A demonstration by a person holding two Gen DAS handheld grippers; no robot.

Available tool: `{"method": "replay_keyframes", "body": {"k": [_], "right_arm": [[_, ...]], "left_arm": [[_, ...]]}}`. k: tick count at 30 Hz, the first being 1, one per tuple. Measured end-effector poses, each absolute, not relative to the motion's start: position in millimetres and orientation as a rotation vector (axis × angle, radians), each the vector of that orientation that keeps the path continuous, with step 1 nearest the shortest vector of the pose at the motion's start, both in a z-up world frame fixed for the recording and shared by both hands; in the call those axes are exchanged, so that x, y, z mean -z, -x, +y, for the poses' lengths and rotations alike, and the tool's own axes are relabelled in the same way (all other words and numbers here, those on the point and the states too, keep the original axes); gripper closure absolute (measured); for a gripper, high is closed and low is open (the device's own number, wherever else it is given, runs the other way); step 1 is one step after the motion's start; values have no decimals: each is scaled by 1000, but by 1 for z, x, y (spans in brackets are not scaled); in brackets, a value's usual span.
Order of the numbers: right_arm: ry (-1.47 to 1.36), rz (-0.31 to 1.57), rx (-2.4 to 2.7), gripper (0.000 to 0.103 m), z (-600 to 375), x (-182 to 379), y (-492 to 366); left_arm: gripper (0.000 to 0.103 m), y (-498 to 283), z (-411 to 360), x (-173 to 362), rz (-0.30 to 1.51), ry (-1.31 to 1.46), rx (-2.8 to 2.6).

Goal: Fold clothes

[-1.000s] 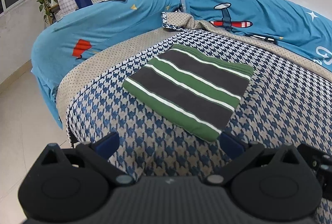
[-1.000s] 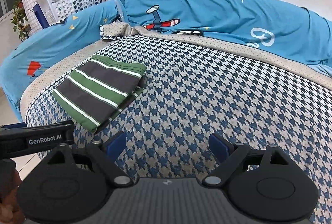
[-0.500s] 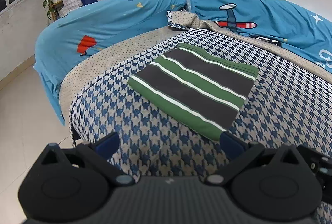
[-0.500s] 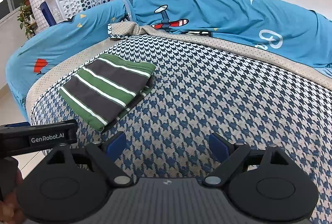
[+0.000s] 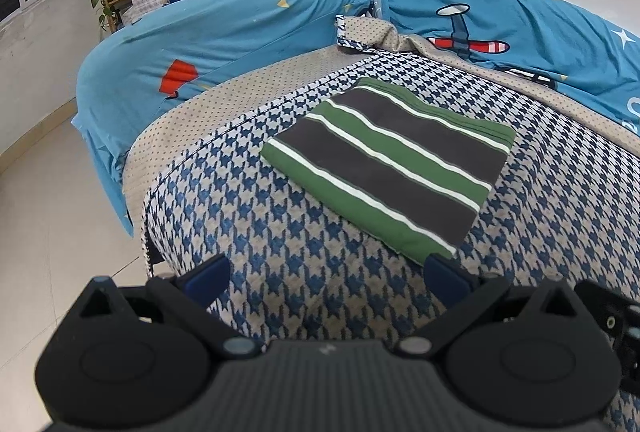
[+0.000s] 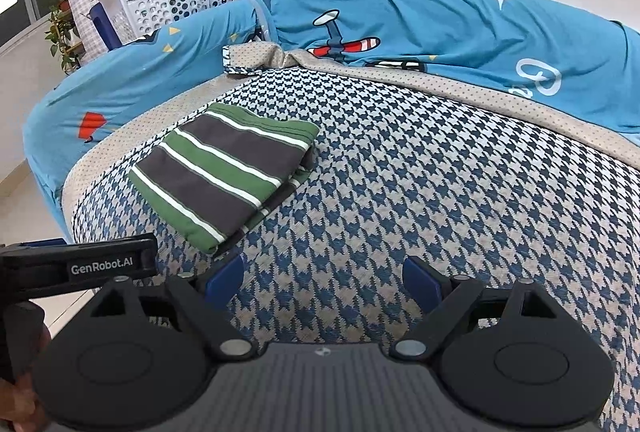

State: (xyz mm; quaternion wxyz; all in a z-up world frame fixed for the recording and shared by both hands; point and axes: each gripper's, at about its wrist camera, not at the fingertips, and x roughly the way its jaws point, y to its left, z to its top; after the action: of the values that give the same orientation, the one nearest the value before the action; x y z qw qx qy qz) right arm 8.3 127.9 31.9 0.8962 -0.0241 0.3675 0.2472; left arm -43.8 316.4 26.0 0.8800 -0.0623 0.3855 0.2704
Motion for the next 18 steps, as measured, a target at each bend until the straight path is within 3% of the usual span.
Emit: {"method": "replay_keyframes", "body": {"k": [18], "right_arm": [[49,752,-555,17,134,-33,-6]], "left_arm": [[0,45,323,-22,817,135,-585]]}}
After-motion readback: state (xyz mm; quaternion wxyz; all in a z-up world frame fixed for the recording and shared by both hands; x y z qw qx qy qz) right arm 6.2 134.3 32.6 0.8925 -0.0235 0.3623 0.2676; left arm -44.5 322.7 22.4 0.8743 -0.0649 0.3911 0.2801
